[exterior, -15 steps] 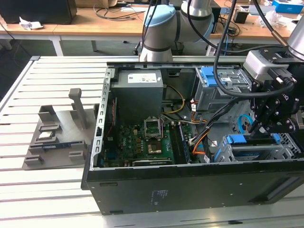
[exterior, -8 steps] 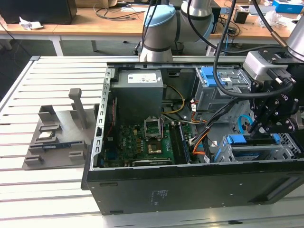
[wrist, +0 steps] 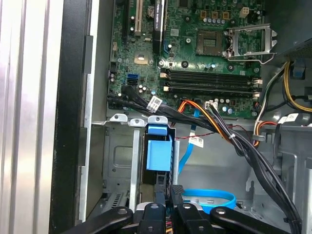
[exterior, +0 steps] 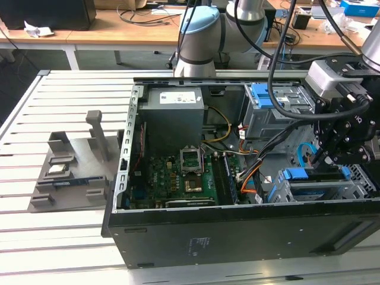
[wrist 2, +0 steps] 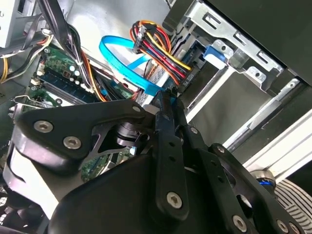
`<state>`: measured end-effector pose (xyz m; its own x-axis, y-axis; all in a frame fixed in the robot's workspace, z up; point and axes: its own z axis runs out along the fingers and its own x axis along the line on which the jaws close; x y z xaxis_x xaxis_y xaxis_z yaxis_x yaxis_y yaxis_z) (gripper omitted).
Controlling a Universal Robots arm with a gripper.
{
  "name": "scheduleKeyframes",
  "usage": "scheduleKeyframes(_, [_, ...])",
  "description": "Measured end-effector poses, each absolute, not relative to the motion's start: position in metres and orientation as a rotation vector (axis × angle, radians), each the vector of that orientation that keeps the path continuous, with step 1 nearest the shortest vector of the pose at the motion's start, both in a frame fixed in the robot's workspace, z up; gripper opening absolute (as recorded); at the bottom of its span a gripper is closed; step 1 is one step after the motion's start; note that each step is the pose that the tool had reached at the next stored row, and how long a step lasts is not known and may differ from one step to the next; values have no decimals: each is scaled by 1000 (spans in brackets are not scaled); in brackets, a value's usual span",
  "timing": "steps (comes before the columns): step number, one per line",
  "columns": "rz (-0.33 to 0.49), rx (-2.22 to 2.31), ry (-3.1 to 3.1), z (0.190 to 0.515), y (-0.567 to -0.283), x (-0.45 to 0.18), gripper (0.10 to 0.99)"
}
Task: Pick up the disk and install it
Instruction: 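Insert the second disk wire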
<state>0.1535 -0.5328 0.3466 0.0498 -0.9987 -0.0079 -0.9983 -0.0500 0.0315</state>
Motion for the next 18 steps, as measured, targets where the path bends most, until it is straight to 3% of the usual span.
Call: scheduleKeyframes(18, [-56,2270,-2159,343,-536,153,161])
